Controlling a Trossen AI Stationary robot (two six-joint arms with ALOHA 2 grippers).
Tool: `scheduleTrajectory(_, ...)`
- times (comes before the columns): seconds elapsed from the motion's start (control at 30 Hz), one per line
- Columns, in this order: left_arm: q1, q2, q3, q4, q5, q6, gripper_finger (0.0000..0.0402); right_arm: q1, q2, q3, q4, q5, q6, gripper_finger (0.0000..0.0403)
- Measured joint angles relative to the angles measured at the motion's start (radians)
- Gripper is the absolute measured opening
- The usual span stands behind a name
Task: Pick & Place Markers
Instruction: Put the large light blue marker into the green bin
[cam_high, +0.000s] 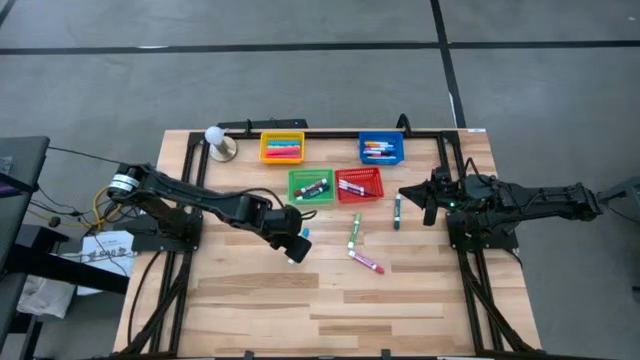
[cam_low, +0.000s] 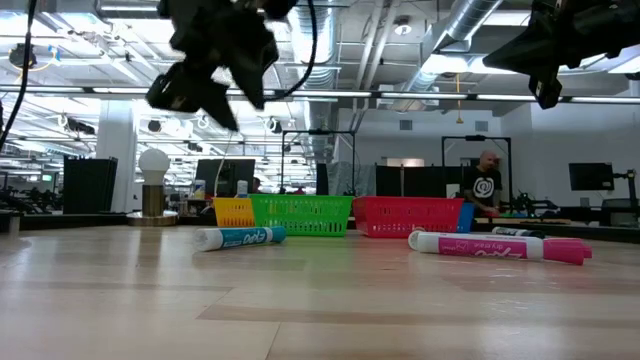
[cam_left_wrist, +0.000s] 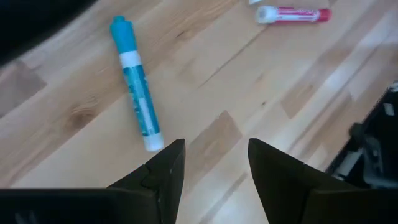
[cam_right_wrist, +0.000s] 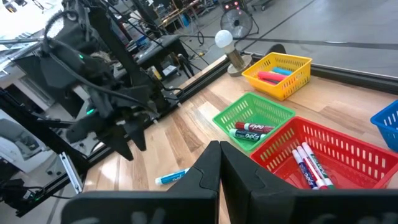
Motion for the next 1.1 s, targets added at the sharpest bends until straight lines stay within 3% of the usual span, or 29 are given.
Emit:
scheduleTrajectory(0.4, 0.029, 0.059, -0.076, 0.071, -0.105, 0.0, 0.0175, 0.0, 0.0, 0.0, -0.002, 0.0, 0.0, 0.0)
scheduleTrajectory(0.8, 0.057, 0.262, -0.076, 0.122, -0.073, 0.029, 0.0175, 0.0, 0.0, 0.0, -0.003, 0.0, 0.0, 0.0)
scheduleTrajectory(1.1, 0.053, 0.321, -0.068, 0.133, -0.071, 0.026, 0.0169, 0.0, 0.0, 0.0, -0.007, 0.0, 0.0, 0.0)
